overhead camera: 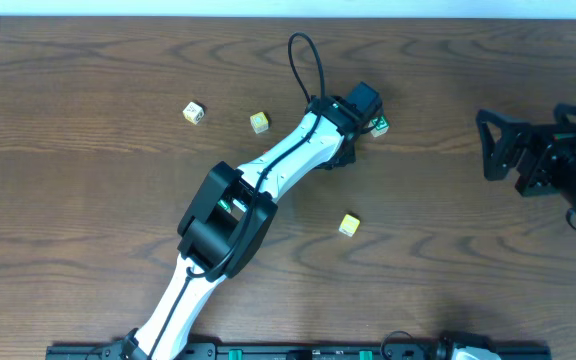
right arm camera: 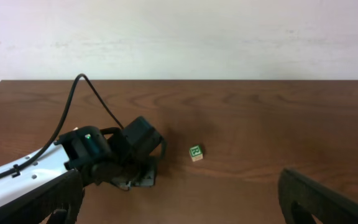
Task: Spell out Ai2
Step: 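Lower the '2' block right of the 'I' block and open left gripper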
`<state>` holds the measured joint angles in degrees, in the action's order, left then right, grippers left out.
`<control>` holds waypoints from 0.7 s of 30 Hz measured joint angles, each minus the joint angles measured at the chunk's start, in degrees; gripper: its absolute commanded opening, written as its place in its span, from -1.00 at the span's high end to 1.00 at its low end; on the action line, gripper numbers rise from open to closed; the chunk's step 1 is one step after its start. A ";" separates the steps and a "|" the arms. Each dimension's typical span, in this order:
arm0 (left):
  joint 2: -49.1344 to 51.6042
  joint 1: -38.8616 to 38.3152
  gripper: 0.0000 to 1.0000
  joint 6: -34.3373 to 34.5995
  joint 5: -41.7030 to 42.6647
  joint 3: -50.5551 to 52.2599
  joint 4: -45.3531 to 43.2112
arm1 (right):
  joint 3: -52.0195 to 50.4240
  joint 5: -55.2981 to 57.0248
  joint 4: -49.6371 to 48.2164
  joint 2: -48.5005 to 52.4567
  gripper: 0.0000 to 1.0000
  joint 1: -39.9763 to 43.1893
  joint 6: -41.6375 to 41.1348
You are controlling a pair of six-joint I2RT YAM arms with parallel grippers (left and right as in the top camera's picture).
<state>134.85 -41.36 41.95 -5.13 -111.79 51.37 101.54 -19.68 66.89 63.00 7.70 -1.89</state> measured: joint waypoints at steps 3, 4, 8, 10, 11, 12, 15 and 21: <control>0.00 0.00 0.18 0.24 0.00 0.00 -0.02 | 0.00 0.00 0.00 0.00 -0.98 0.00 0.00; 0.00 0.00 0.17 0.24 0.00 0.00 -0.02 | 0.00 0.00 0.00 0.00 -0.99 0.00 0.00; 0.00 0.00 0.15 0.24 0.00 0.00 -0.02 | 0.00 0.00 0.00 0.00 -0.99 0.00 0.00; 0.00 0.00 0.11 0.24 0.00 0.00 -0.07 | 0.00 0.00 0.00 0.00 -0.98 0.00 0.00; 0.00 0.00 0.08 0.20 0.00 0.00 -0.17 | 0.00 0.00 0.00 0.00 -0.98 0.00 0.00; 0.00 0.00 0.07 0.17 -0.02 0.00 -0.42 | 0.00 0.00 0.00 0.00 -0.99 0.00 0.00; 0.00 0.02 0.07 -0.42 -0.04 0.00 -1.88 | 0.00 0.00 0.00 0.00 -0.98 0.00 0.00; 0.00 0.52 0.06 -3.32 -2.05 0.00 -6.29 | 0.00 0.00 0.17 0.00 -0.99 0.00 0.00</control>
<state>134.85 -40.84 38.63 -7.18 -111.79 45.08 101.54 -19.68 67.07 63.00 7.70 -1.89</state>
